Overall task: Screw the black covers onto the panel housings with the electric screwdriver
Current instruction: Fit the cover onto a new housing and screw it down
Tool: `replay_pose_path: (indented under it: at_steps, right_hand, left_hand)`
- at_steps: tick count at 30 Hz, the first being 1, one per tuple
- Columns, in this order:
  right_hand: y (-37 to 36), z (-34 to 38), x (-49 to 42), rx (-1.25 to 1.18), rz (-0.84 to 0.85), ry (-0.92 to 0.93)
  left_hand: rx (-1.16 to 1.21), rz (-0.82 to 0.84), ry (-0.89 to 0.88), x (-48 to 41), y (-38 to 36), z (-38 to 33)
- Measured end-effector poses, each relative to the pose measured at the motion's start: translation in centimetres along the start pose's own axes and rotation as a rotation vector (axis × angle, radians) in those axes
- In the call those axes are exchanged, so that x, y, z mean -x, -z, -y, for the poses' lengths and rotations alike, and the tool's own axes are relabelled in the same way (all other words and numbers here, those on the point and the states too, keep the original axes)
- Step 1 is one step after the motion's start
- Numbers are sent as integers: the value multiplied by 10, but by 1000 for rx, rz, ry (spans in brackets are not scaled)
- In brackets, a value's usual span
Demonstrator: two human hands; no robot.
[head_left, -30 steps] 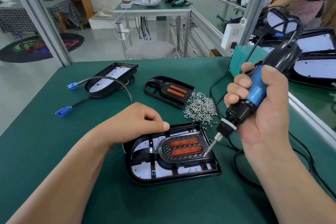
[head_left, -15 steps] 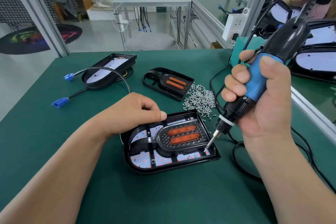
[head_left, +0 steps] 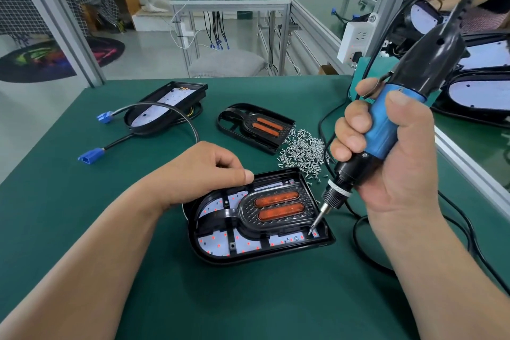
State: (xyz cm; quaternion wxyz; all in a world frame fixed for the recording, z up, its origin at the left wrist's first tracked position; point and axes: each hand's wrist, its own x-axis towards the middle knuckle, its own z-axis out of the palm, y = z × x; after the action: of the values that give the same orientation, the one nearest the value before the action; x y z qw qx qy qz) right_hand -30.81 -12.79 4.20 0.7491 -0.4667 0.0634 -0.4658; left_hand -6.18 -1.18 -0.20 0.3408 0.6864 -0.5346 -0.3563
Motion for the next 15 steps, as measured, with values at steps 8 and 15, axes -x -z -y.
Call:
replay_pose_path:
  at_steps: [8,15]
  right_hand:
    - [-3,1,7,-26,224,15]
    - [-7,-2,10,-32,308,-19]
  left_hand:
    - [-86,-54,-24,-1,-9,-1]
    - [-65,-130,-45,-2,-19,-3]
